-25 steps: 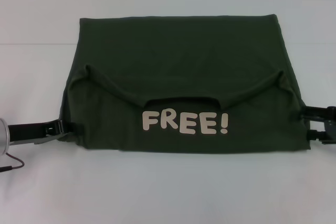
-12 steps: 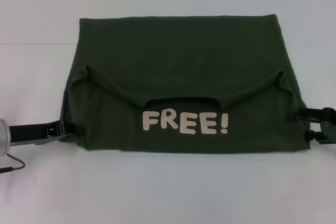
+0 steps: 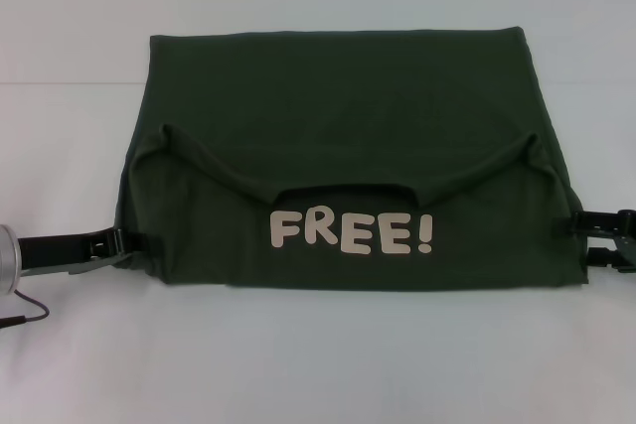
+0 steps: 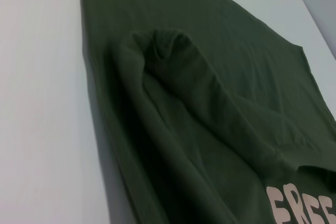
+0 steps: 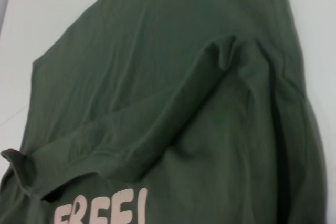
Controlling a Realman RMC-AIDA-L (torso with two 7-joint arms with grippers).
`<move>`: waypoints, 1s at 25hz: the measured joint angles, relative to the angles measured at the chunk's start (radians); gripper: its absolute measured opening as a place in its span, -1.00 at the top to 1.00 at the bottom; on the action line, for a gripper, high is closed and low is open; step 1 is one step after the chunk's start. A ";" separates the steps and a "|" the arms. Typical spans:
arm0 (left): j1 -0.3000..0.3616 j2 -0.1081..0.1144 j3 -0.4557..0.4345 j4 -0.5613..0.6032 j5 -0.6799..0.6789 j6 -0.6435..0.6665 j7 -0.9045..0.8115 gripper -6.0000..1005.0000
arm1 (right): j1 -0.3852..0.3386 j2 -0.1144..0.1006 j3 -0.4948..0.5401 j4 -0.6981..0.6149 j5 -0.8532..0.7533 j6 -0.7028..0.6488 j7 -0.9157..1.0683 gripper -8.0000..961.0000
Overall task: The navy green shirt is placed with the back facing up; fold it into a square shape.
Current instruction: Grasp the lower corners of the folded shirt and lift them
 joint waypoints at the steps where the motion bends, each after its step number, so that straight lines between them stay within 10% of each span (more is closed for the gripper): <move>1: 0.000 0.000 0.000 0.000 0.000 0.000 0.000 0.91 | -0.001 0.000 0.000 0.000 -0.001 0.002 -0.003 -0.88; 25: -0.001 -0.004 -0.003 0.000 -0.001 0.002 0.001 0.91 | 0.014 0.031 -0.025 0.011 -0.003 0.046 -0.031 -0.87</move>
